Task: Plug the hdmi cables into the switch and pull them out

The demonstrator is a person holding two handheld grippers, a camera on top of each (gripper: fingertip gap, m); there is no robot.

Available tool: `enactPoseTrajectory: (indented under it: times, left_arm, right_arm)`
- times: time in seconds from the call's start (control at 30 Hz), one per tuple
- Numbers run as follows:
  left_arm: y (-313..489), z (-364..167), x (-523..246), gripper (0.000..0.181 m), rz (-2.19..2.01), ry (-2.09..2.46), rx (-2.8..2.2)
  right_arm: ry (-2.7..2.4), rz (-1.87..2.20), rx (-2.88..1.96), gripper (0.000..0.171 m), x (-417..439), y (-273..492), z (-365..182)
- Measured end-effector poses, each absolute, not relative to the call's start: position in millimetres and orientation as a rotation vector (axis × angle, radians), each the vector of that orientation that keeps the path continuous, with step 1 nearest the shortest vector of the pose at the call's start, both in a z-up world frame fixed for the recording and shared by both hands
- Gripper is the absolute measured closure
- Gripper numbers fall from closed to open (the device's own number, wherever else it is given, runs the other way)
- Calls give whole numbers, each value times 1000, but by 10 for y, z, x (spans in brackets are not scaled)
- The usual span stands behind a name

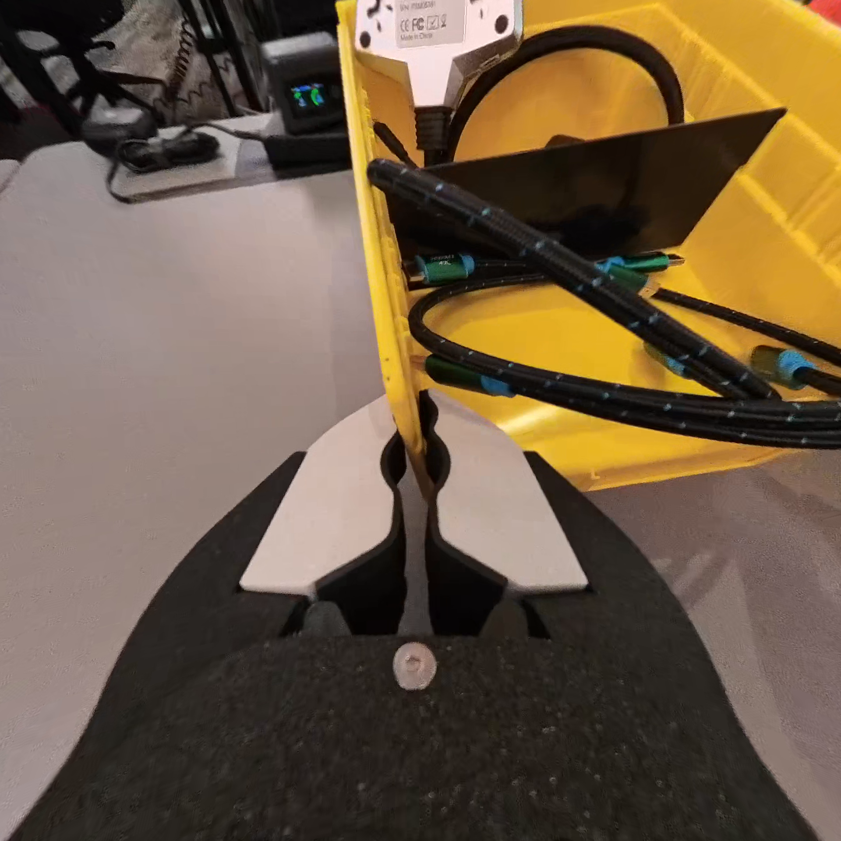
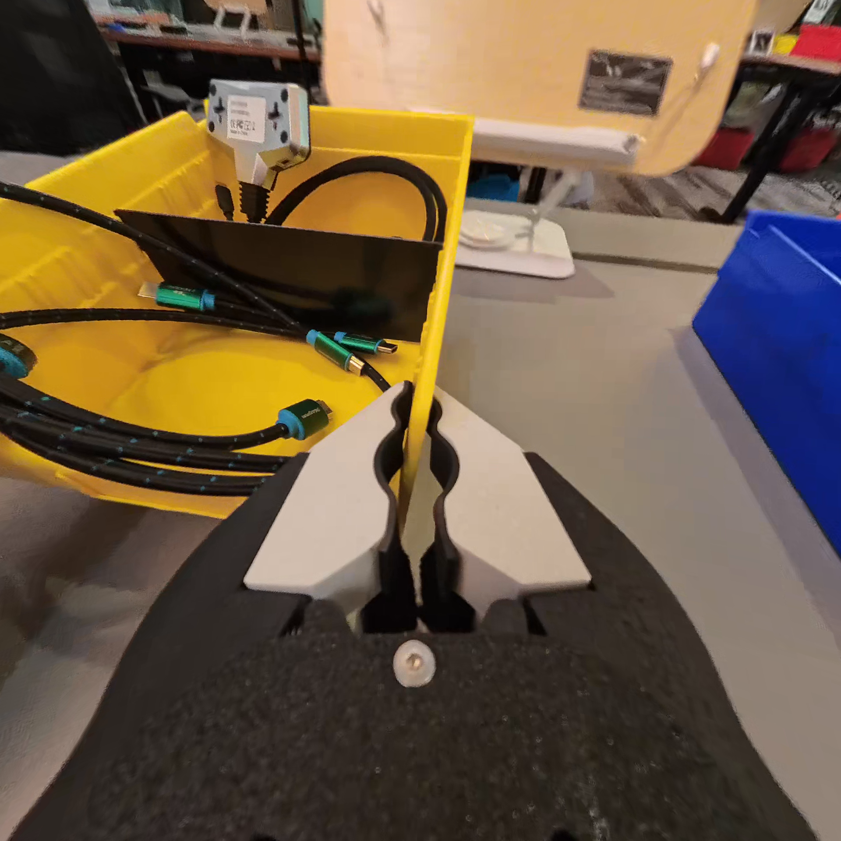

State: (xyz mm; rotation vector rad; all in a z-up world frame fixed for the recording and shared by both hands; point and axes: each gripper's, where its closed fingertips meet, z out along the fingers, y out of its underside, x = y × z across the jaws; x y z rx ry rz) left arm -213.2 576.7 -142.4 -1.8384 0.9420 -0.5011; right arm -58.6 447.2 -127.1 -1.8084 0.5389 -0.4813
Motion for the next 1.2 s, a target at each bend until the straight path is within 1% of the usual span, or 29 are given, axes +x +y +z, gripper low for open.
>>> enactPoseTrajectory:
  times: [0.1,0.23,0.37,0.47,0.5,0.53,0.57,0.6,0.67,0.77,0.9,1.03,1.13,1.2]
  left_arm:
    - [6127,-1361,-2531,178,-483,932,-1817]
    - [6543,-1477,-2950,179,-456,910,-1870]
    - [6778,-1658,-3062,178,-459,918,-1901]
    - [6783,-1650,-3071,178,-519,842,-1925]
    - [6785,-1611,-3096,175,-510,818,-1917]
    - [6793,-1555,-3154,163,-488,786,-1902]
    - [6790,-1493,-3226,155,-470,762,-1887]
    - [6773,-1428,-3304,148,-467,734,-1873]
    - [6706,-1295,-3449,141,-506,659,-1839]
    - [6502,-1123,-3585,141,-618,548,-1794]
    - [5920,-1145,-3360,150,-735,608,-1792]
    - [5505,-1276,-2965,151,-671,752,-1778]
    - [5397,-1355,-2708,151,-649,836,-1798]
    - [5410,-1417,-2651,151,-620,856,-1807]
  right_arm:
    - [493,-454,-1789,169,-950,4872,-1163]
    - [453,-440,-1835,168,-1363,5379,-1269]
    - [478,-371,-1916,165,-1490,5656,-1534]
    - [404,-360,-1910,160,-1515,5675,-1547]
    - [371,-332,-1910,159,-1538,5648,-1520]
    - [336,-291,-1895,157,-1570,5606,-1455]
    - [276,-241,-1891,148,-1625,5535,-1383]
    - [206,-179,-1889,143,-1695,5431,-1311]
    - [104,-57,-1852,134,-1772,5121,-1140]
    - [21,-6,-1834,129,-1555,4469,-992]
    - [188,-143,-1789,130,-563,3433,-932]
    - [496,-330,-1695,130,566,2185,-1224]
    - [691,-370,-1714,124,1147,1804,-1373]
    - [740,-381,-1665,125,1317,1740,-1339]
